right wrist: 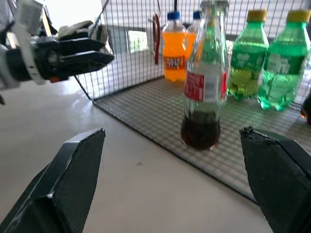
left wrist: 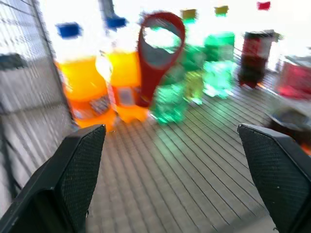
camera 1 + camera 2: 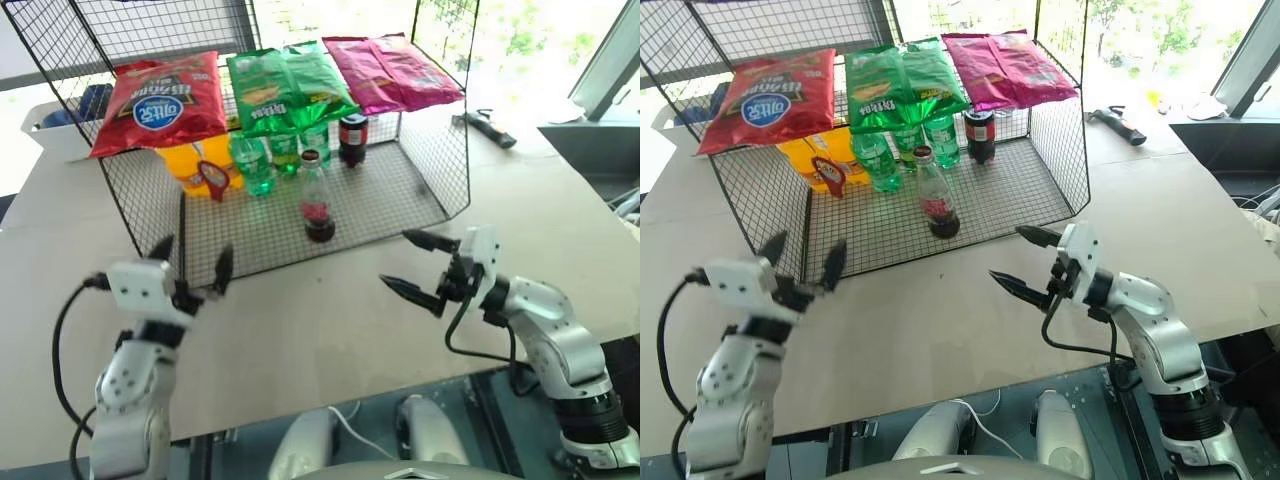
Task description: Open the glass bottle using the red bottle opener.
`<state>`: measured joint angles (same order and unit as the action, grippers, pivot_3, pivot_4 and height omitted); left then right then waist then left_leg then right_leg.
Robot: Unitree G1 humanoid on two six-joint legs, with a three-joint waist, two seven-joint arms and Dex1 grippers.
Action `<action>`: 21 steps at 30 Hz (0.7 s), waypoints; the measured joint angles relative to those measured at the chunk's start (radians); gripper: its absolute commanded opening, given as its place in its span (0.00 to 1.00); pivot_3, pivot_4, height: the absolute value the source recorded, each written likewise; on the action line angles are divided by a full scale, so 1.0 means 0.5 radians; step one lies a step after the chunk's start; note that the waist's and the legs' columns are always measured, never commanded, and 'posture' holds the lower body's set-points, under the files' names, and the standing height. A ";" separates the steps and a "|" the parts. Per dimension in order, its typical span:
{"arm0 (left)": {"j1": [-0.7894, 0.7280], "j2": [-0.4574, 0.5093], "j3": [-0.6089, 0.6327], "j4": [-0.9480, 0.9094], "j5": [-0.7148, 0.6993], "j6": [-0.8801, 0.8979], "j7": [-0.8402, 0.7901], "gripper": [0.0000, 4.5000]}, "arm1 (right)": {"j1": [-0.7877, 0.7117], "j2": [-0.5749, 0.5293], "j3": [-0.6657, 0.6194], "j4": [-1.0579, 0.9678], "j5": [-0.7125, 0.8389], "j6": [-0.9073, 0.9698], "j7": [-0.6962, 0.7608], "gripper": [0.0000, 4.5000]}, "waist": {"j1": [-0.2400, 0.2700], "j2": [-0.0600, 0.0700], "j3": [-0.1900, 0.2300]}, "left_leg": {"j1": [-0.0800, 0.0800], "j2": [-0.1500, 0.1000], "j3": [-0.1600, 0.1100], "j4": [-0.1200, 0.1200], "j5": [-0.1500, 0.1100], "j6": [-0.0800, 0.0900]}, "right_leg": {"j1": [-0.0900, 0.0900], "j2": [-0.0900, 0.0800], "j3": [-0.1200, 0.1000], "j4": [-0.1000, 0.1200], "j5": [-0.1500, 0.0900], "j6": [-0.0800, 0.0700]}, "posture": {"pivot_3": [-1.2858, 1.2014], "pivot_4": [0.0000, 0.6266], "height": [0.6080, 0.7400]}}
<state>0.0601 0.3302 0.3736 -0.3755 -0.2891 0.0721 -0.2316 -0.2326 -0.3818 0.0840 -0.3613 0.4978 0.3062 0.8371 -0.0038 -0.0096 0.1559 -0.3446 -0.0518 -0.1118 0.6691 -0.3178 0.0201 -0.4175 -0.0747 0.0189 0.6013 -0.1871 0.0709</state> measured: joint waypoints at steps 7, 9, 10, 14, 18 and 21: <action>-0.399 0.108 0.017 0.302 0.083 -0.052 0.043 1.00 | -0.092 0.071 0.030 -0.097 0.100 0.118 -0.087 1.00 | -0.017 -0.001 -0.001 | -0.001 -0.007 -0.001 -0.001 0.000 -0.002 | -0.007 0.000 0.001 0.007 0.000 0.000 | 0.52 0.24 0.99; -0.460 0.121 0.009 0.386 0.100 -0.093 0.011 1.00 | -0.101 0.080 0.031 -0.097 0.105 0.121 -0.101 1.00 | -0.012 -0.001 -0.001 | -0.001 -0.006 -0.003 -0.001 0.002 -0.007 | -0.008 0.000 0.000 0.011 0.000 0.000 | 0.52 0.24 0.99; -0.471 0.124 0.006 0.404 0.101 -0.100 0.003 1.00 | -0.106 0.085 0.033 -0.097 0.106 0.121 -0.103 1.00 | -0.009 -0.001 -0.001 | -0.001 -0.006 -0.004 -0.001 0.003 -0.008 | -0.008 0.000 -0.001 0.012 0.000 0.000 | 0.52 0.24 0.99; -0.530 0.166 -0.021 0.542 0.105 -0.163 -0.074 1.00 | -0.119 0.094 0.033 -0.104 0.118 0.121 -0.118 1.00 | 0.001 -0.002 -0.001 | 0.001 -0.006 -0.010 -0.001 0.010 -0.017 | -0.004 0.003 -0.005 0.014 0.003 -0.006 | 0.52 0.24 0.99; -0.588 0.184 -0.038 0.658 0.107 -0.223 -0.122 1.00 | -0.119 0.098 0.035 -0.104 0.118 0.120 -0.118 1.00 | 0.005 -0.003 -0.003 | 0.010 -0.004 -0.010 -0.001 0.010 -0.017 | 0.007 0.006 -0.011 0.014 0.004 -0.007 | 0.52 0.24 0.99; -0.622 0.186 -0.047 0.713 0.111 -0.258 -0.144 1.00 | -0.120 0.104 0.036 -0.104 0.118 0.119 -0.118 1.00 | 0.022 -0.002 -0.004 | 0.010 -0.002 -0.012 -0.001 0.011 -0.018 | 0.007 0.008 -0.013 0.016 0.004 -0.007 | 0.52 0.24 0.99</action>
<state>-0.2507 0.4234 0.3499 -0.0189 -0.2337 -0.0567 -0.3038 -0.2926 -0.3299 0.1022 -0.4135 0.5566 0.3657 0.7779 0.0072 -0.0107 0.1539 -0.3395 -0.0527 -0.1177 0.6688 -0.3124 0.0110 -0.4140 -0.0709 0.0121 0.6093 -0.1851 0.0672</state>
